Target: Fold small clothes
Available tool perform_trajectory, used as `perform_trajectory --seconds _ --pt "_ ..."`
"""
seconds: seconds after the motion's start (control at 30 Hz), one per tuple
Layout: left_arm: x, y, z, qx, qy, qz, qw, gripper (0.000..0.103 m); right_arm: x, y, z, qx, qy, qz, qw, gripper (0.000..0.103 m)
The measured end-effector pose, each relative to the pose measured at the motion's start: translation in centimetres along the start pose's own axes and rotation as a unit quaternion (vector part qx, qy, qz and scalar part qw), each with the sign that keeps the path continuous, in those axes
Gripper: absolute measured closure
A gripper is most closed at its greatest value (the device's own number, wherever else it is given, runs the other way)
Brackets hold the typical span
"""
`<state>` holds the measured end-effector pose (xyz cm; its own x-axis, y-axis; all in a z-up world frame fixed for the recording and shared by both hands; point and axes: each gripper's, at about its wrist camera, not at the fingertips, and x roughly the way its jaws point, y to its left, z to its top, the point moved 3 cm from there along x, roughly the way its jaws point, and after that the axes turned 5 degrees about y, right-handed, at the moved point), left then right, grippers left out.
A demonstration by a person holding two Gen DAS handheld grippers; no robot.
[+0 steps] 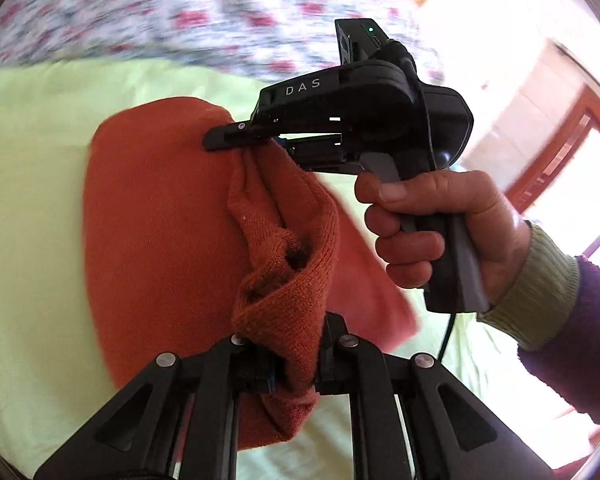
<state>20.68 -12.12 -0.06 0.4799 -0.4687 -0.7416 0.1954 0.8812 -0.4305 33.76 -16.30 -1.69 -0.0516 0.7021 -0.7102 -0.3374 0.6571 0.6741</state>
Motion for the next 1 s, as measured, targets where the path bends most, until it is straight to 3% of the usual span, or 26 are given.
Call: perform_trajectory --seconds 0.13,0.3,0.37,0.5,0.63,0.77,0.87,1.0 --pt "4.3 -3.0 0.5 0.019 0.026 -0.028 0.9991 0.092 -4.0 -3.5 -0.3 -0.013 -0.012 -0.053 0.998 0.089" --pt "8.8 -5.3 1.5 0.043 0.05 -0.034 0.9973 0.092 -5.2 -8.3 -0.9 0.018 -0.019 -0.071 0.997 0.09" --pt "9.9 -5.7 1.7 0.048 0.055 -0.034 0.9967 0.091 -6.2 -9.3 -1.0 0.024 -0.036 -0.059 0.997 0.09" --pt "12.7 -5.4 1.7 0.044 0.08 -0.031 0.9953 0.088 -5.3 -11.0 -1.3 0.028 -0.022 -0.08 0.996 0.09" --pt "12.5 -6.0 1.7 0.048 0.087 -0.049 0.9939 0.072 -5.3 -12.2 -1.6 0.058 -0.024 -0.071 0.995 0.084" --pt "12.4 -5.7 1.7 0.047 0.096 -0.062 0.9923 0.065 -7.0 -12.0 -2.1 0.066 -0.044 -0.085 0.993 0.074" --pt "11.1 -5.5 1.3 0.04 0.106 -0.082 0.9902 0.046 -8.8 -11.3 -3.0 0.075 -0.071 -0.101 0.989 0.07" --pt "8.4 -4.5 1.3 0.037 0.105 -0.083 0.9903 0.042 -11.3 -9.7 -4.9 0.077 -0.104 -0.091 0.987 0.069"
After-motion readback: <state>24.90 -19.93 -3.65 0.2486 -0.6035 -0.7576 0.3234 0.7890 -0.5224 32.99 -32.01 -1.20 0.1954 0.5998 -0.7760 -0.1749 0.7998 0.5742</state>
